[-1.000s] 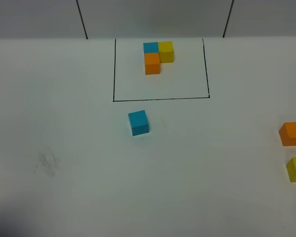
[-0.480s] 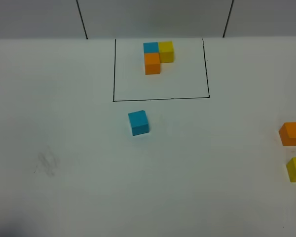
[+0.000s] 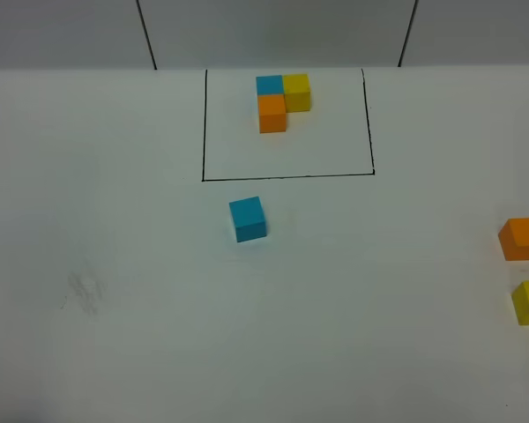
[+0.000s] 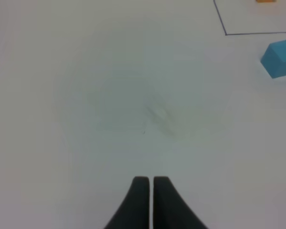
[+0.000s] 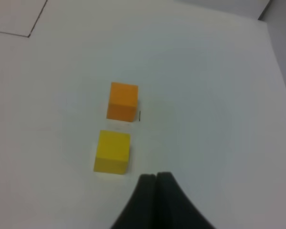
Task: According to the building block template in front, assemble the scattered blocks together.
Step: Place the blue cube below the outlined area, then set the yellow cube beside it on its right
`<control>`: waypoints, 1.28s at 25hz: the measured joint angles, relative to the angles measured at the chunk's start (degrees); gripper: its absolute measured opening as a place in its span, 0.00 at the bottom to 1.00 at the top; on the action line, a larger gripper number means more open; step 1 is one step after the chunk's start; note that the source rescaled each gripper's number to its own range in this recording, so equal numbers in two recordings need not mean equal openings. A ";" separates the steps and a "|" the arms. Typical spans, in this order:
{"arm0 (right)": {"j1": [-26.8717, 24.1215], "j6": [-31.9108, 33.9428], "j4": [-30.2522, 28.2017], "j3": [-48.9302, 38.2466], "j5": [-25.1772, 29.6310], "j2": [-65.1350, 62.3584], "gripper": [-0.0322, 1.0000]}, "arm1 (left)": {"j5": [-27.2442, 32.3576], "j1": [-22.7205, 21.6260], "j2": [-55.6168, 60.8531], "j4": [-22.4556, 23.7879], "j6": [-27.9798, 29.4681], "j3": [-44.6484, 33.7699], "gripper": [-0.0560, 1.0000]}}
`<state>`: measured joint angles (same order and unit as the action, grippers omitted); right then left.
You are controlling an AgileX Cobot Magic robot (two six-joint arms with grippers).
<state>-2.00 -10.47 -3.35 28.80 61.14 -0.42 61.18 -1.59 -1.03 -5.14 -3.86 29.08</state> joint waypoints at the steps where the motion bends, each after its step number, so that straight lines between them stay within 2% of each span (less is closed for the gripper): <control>1: 0.00 0.00 0.00 0.00 0.00 0.00 0.03 | -0.08 0.05 0.60 0.00 0.00 -0.11 0.05; 32: 0.00 0.00 0.00 0.00 0.00 0.00 0.03 | -0.08 0.18 1.36 0.00 0.00 -0.11 0.05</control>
<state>-2.00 -10.47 -3.35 28.80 61.14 -0.42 61.11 -1.41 0.33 -5.14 -3.86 28.96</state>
